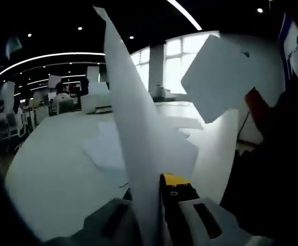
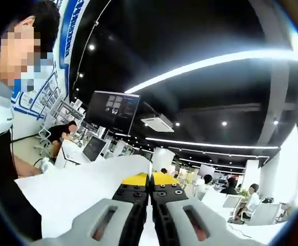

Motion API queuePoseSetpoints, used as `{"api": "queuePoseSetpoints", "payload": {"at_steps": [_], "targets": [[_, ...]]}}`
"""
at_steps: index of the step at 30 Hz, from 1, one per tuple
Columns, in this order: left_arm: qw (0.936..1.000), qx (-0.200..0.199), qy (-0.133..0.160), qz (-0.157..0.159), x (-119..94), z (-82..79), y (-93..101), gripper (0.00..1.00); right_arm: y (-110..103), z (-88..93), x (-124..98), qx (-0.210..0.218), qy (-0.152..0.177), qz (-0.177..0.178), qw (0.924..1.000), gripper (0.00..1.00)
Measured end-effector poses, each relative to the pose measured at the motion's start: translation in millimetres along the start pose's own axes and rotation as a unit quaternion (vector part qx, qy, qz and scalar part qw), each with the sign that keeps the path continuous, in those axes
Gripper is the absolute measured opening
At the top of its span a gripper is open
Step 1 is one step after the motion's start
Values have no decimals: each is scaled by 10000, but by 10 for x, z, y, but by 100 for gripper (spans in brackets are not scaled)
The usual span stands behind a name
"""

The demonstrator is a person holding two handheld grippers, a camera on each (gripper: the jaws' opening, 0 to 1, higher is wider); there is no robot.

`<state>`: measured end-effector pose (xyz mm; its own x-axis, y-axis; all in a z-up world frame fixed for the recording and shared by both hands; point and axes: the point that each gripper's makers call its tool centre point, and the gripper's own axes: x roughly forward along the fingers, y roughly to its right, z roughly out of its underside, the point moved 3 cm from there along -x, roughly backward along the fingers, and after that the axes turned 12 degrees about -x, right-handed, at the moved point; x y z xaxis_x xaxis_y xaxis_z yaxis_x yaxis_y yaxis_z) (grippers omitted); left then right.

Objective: Organize the stack of printing papers by aligning and flattening the scattered papers on the table

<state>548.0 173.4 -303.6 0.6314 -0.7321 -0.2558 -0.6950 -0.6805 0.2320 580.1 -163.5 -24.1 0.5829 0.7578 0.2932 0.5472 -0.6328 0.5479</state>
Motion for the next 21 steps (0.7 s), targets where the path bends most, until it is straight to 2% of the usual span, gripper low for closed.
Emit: {"api": "queuePoseSetpoints", "payload": {"at_steps": [3,10,16,21], "targets": [[10000,24,4,-7,2,-3,3,6,-65,56,11,9,-241,-106,9997,0],[10000,62,28,-15,1,-1,16,6,-212,169,60,367,-624,-587,9956,0],[10000,73,41,-48,-11,11,0,6,-420,347,157,776,-1004,-1104,9857,0],[9999,88,41,-38,-11,4,-2,6,-512,502,277,1123,-1208,-1278,9780,0]]}}
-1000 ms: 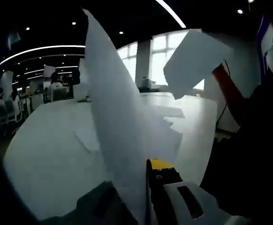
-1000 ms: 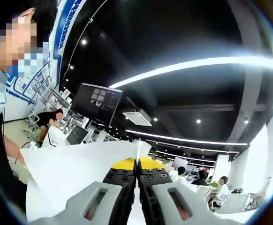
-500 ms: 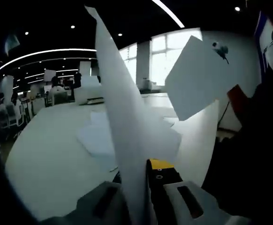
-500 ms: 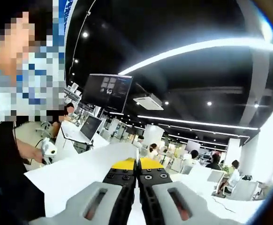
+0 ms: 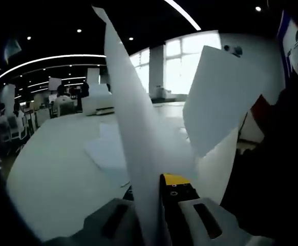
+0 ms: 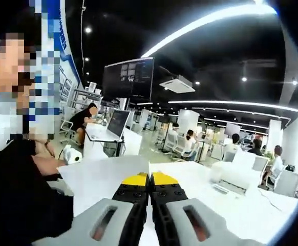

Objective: Organize the stack of printing papers by aligning and flattening the scattered papers on the table

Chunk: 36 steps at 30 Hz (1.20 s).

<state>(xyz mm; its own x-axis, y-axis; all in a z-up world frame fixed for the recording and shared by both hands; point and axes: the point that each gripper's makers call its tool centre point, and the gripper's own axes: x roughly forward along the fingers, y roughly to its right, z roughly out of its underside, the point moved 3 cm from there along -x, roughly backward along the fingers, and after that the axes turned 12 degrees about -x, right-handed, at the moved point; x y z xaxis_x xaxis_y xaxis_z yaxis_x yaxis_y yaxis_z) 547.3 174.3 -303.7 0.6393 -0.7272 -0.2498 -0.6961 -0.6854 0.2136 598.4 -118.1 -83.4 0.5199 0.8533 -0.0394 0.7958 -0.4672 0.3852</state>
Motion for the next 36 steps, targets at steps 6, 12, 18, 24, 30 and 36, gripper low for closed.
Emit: {"api": "queuePoseSetpoints", "payload": {"at_steps": [6,12,18,24,30,36], "targets": [[9999,109,43,40,-4,-23,20,6,-11,174,139,375,-95,-191,9991,0],[9997,202,114,90,-25,-35,22,6,71,336,156,867,-60,-218,9960,0],[9995,230,158,137,-24,-46,28,6,123,499,174,1117,-122,-217,9934,0],[9993,261,202,148,-25,-46,39,6,179,689,204,1343,-207,-158,9906,0],[9992,234,235,204,-29,-37,48,6,211,836,218,1636,-233,-199,9860,0],[9992,128,288,242,-24,-34,32,6,278,901,200,2222,-42,-377,9743,0]]}}
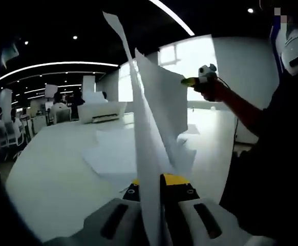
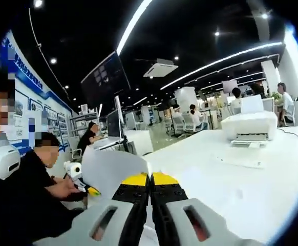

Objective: Organize the stack of printing papers by aligning and flattening the scattered papers on the table

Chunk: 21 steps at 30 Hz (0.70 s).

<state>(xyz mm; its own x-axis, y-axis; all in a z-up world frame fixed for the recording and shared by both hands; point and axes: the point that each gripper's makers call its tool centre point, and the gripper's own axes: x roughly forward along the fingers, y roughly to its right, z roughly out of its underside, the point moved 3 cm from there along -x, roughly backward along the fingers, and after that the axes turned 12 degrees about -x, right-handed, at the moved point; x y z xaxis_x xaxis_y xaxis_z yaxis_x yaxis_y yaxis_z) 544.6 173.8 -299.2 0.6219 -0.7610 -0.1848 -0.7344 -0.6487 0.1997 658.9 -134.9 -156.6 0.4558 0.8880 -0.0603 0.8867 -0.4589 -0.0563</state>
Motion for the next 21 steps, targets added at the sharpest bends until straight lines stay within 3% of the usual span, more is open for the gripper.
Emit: {"api": "queuePoseSetpoints", "payload": {"at_steps": [7,9,11,16,21], "targets": [[9999,-89,-6,61,5,29,-10,6,84,201,26,490,36,-94,9987,0],[9999,-87,-41,70,12,47,-10,6,130,221,12,823,223,-164,9962,0],[9999,-83,-49,74,16,48,-10,6,168,247,9,841,202,-102,9962,0],[9999,-54,13,88,21,16,-7,6,100,169,22,984,261,-286,9944,0],[9998,53,122,124,28,-17,7,6,9,122,72,1064,47,-546,9928,0]]}}
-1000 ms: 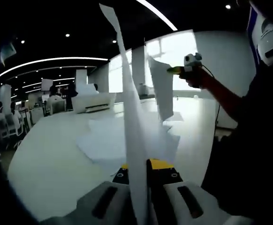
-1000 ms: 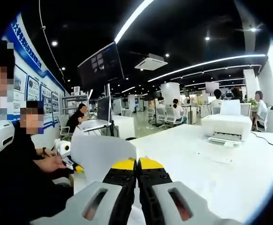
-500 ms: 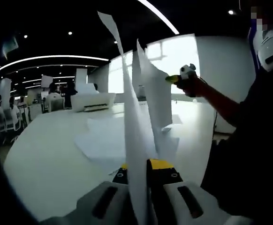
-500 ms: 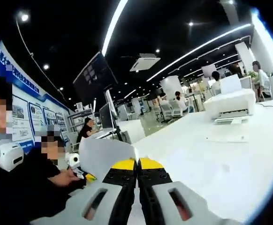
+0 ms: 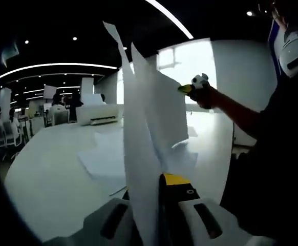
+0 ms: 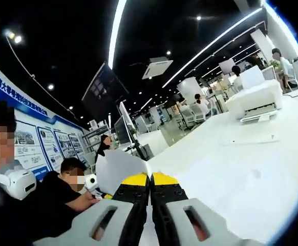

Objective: Organize the stack of printing papers by aligning and flattening the scattered papers on the table

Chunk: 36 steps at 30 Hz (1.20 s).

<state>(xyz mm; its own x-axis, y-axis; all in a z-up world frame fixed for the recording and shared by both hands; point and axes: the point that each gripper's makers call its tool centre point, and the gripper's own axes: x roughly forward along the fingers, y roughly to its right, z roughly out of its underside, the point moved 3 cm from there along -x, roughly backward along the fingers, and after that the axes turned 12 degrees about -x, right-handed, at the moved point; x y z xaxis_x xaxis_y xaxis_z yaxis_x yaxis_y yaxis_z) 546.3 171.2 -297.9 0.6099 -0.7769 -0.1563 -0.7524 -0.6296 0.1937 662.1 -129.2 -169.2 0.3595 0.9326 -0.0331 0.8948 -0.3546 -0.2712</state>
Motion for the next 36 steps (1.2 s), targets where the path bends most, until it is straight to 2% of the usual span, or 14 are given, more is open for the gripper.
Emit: {"api": "queuePoseSetpoints", "payload": {"at_steps": [6,9,12,20,28,34,36], "targets": [[9993,231,261,143,-56,-71,56,6,-128,-146,-14,408,82,-465,9980,0],[9986,278,396,225,-83,-99,72,6,-190,-156,-6,545,168,-577,9967,0],[9975,318,532,350,-97,-115,91,6,-267,-104,17,716,228,-730,9945,0],[9964,82,698,480,-114,-133,42,6,-354,105,116,1109,421,-774,9899,0],[9966,-31,678,462,-104,-124,7,6,-42,30,-45,1318,770,-424,9874,0],[9968,-96,611,501,-81,-115,8,7,144,-7,-155,1369,975,-322,9853,0],[9970,-105,586,504,-74,-111,9,8,140,5,-150,1391,1017,-351,9844,0]]}}
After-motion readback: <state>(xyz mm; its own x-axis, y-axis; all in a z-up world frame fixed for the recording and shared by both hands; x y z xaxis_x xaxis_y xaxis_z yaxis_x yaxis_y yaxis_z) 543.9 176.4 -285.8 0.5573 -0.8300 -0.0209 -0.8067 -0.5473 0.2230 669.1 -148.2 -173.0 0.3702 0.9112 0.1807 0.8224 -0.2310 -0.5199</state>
